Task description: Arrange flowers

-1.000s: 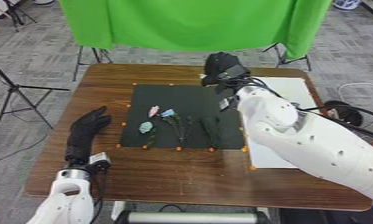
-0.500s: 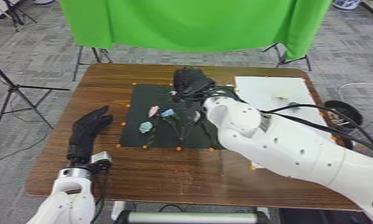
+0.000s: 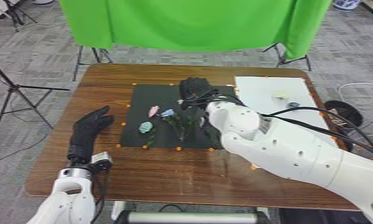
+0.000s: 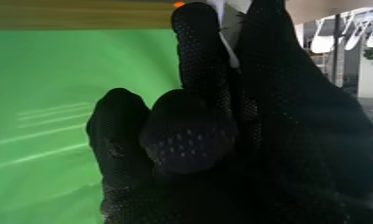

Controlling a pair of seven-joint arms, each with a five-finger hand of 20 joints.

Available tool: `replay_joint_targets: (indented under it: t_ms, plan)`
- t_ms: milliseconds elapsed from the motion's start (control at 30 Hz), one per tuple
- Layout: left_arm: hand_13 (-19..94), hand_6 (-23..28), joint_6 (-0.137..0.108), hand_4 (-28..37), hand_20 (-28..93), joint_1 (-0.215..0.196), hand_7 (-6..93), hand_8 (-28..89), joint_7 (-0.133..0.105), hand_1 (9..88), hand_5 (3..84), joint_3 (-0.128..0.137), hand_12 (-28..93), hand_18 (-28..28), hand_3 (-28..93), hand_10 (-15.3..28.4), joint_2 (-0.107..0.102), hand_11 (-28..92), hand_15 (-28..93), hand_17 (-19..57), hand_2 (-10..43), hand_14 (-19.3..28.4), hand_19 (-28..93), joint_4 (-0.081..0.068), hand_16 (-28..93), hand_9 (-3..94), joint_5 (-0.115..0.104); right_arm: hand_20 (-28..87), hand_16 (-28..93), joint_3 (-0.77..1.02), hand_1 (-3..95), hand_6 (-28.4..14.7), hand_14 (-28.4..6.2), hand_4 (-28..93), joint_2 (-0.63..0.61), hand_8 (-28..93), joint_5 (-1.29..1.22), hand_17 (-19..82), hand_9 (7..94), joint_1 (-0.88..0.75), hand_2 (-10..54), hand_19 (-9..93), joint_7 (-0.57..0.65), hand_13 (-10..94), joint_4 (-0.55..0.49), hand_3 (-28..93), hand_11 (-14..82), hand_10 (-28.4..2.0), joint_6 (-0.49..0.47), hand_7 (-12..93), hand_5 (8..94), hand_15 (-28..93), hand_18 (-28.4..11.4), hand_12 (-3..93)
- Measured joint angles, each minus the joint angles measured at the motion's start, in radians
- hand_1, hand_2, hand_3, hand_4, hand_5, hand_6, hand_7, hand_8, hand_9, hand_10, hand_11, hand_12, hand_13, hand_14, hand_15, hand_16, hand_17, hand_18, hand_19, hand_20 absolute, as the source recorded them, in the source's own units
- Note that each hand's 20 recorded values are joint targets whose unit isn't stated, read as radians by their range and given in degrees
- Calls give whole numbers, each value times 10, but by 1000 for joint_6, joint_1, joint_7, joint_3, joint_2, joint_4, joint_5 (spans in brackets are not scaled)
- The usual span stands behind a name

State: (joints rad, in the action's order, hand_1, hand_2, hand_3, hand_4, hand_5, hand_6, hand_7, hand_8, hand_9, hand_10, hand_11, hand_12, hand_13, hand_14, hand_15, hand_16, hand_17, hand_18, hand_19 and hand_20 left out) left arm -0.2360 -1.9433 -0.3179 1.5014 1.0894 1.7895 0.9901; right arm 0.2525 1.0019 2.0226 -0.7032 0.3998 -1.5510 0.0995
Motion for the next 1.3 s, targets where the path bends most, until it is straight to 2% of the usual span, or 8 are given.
replay_joint_targets:
  t_ms: [300, 733, 1133, 1300]
  plan:
    - [384, 7, 1, -283, 142, 3, 177, -104, 1, 216, 488, -1, 93, 137, 715, 137, 0, 230, 244, 27, -95, 171, 79, -1, -26, 514, 0, 600, 291, 3, 554, 0, -15, -161, -4, 35, -21, 658, 820, 1, -95, 932, 3, 925, -14, 534, 131, -117, -46, 195, 741, 629, -135, 190]
    - [382, 7, 5, -283, 142, 2, 176, -103, 4, 217, 486, 1, 91, 137, 717, 135, -3, 229, 242, 26, -95, 171, 79, -1, -27, 512, 1, 586, 286, 7, 509, -6, -15, -153, -35, 31, -51, 653, 786, 0, -95, 932, 6, 922, -45, 545, 139, -121, -119, 175, 710, 620, -131, 155]
    - [382, 6, 6, -283, 142, 2, 175, -102, 2, 221, 485, -1, 92, 138, 715, 135, -4, 227, 238, 25, -95, 170, 79, -1, -25, 511, 2, 563, 288, 52, 450, 0, -18, -130, -39, -47, -80, 649, 754, 0, -95, 932, 7, 920, -56, 565, 126, -130, -136, 158, 667, 597, -131, 140]
    - [380, 6, 6, -283, 142, 3, 169, -101, 2, 223, 482, -2, 92, 137, 715, 135, -4, 219, 232, 26, -95, 170, 77, -1, -24, 507, 4, 557, 287, 160, 393, 4, -25, -127, -52, -102, -90, 630, 743, -44, -95, 932, 4, 905, -111, 621, 128, -123, -156, 168, 655, 601, -138, 146]
